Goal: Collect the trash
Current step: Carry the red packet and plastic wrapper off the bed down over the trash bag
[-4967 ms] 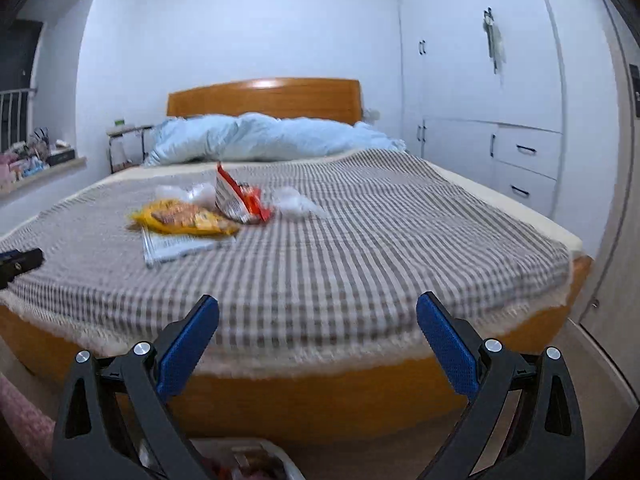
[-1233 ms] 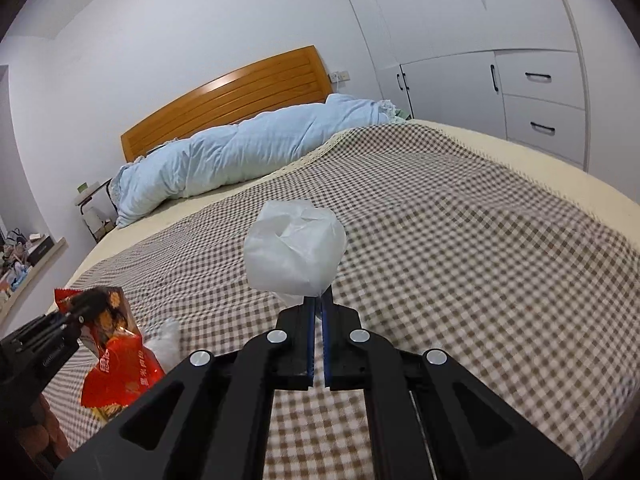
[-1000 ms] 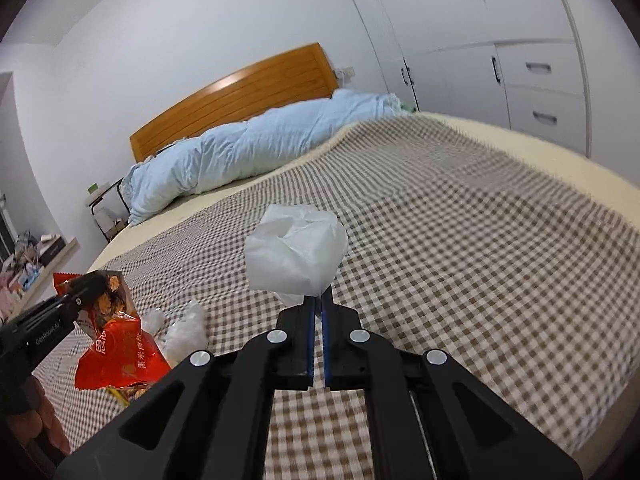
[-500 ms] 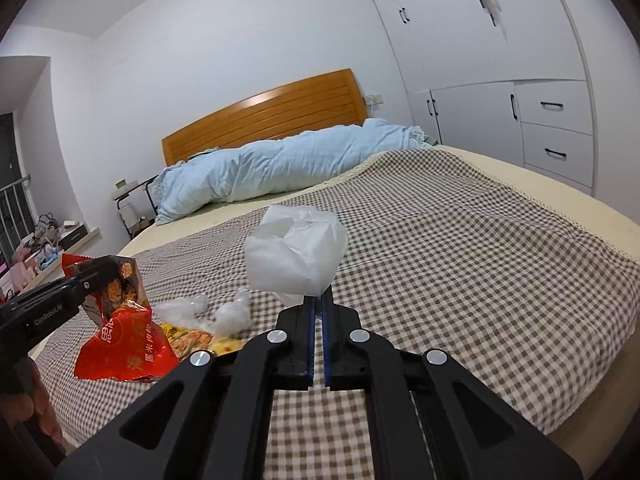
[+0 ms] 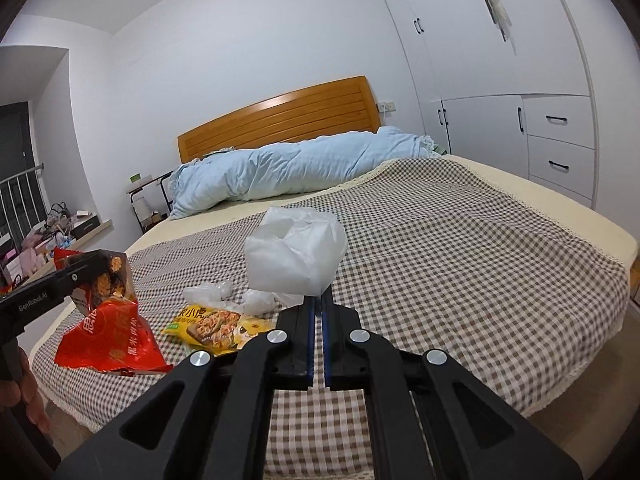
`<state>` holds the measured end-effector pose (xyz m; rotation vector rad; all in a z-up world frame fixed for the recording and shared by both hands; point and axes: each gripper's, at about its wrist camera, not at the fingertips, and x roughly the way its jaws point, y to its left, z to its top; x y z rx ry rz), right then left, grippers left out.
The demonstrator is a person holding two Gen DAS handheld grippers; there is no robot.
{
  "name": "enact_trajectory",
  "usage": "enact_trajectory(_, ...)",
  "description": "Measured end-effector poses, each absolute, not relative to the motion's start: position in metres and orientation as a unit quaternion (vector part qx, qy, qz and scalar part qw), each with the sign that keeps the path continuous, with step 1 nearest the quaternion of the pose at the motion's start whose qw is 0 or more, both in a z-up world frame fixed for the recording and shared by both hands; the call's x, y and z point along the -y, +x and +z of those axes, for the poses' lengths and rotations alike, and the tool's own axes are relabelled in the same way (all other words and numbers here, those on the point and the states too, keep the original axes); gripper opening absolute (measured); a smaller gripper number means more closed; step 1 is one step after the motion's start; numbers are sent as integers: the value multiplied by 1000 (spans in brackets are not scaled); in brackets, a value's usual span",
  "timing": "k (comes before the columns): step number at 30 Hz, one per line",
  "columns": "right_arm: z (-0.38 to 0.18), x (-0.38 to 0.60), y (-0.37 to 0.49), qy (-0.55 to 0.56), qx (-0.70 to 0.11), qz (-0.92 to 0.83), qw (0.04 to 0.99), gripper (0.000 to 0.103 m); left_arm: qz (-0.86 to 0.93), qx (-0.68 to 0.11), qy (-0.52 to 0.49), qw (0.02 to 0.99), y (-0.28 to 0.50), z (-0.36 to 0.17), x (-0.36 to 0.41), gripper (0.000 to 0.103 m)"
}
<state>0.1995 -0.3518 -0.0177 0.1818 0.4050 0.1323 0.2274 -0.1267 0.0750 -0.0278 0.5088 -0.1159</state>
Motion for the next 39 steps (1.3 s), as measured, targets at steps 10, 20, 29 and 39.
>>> enact_trajectory(10, -3, 346, 169, 67, -189, 59, 978, 3, -62, -236, -27, 969, 191, 86, 103, 8)
enact_trajectory(20, 1, 336, 137, 39, -181, 68, 980, 3, -77, -224, -32, 971, 151, 86, 83, 8)
enact_trajectory(29, -2, 322, 104, 14, -173, 89, 981, 3, -100, -219, -46, 969, 113, 77, 76, 8)
enact_trajectory(39, -25, 320, 74, 21, -199, 116, 973, 3, -120, -225, -58, 965, 81, 52, 72, 8)
